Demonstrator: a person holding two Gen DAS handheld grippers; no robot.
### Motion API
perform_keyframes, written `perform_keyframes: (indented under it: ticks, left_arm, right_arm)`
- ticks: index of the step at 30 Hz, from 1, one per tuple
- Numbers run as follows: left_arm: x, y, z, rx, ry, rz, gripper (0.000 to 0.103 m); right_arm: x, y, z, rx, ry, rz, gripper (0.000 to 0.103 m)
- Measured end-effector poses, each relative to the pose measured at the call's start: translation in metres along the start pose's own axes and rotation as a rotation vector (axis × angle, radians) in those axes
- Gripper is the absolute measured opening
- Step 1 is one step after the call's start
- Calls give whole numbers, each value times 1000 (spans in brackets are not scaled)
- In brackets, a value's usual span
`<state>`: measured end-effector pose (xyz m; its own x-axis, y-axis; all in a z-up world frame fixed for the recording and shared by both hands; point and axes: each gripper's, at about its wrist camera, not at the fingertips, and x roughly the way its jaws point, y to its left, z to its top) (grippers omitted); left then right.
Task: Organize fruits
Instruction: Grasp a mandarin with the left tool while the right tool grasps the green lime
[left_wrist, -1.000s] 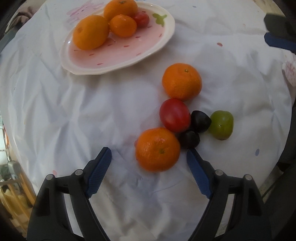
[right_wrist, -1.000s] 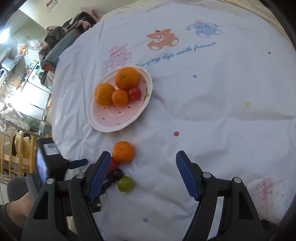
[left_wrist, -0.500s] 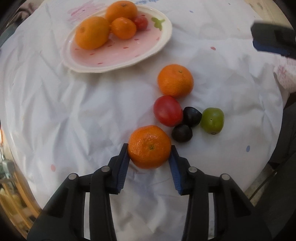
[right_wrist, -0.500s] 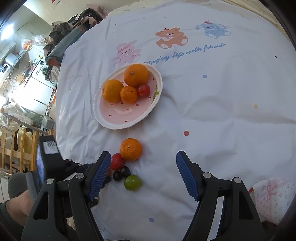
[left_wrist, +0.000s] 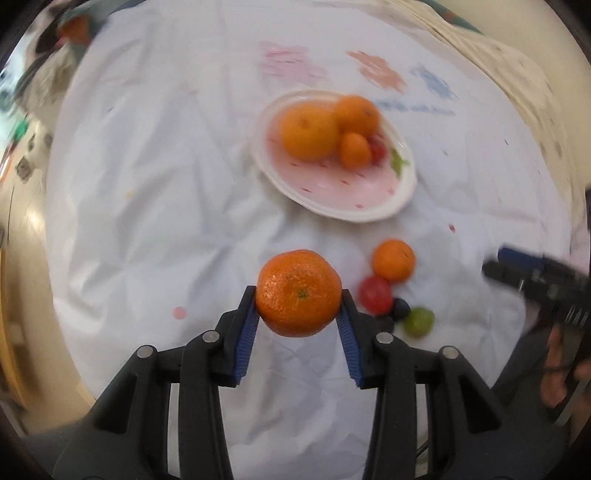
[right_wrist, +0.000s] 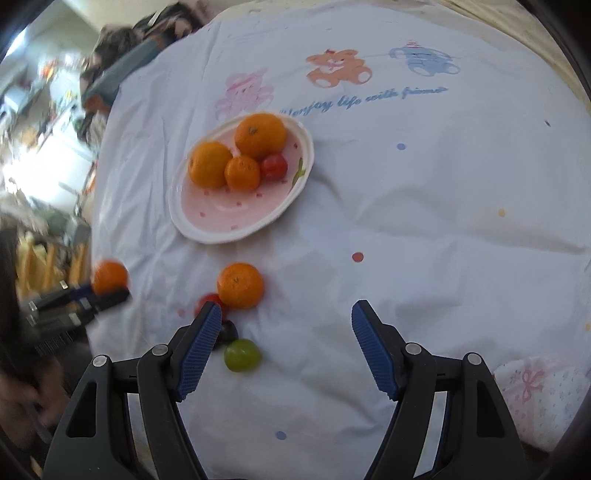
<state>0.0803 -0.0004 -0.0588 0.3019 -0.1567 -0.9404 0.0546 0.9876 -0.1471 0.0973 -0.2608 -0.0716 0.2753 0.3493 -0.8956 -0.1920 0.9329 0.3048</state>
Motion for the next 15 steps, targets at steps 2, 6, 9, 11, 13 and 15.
perform_keyframes:
  ticks: [2,6,9,11,13,15]
  left_arm:
    - [3,5,0,-21,-5,-6,37]
    - [0,-1,3,-9,-19,-9,37]
    - [-5,-2,3,-5,-18,-21,37]
    - [-5,-2,4,-8,-12,-29,37]
    - [-6,-1,4,-13,-3,-34,37]
    - [-8,1,4,-20,1,-41,37]
  right_arm:
    - [9,7,-3,-48,27,-8,76]
    - [38,32,-19,-172,145,23,75]
    - [60,55,-37,-301,231,2,70]
    - [68,61,-42,-350,253,-23,64]
    - [75,62,-42,-366,270,-37,60]
    - [78,61,-41,-361,270,-36,57]
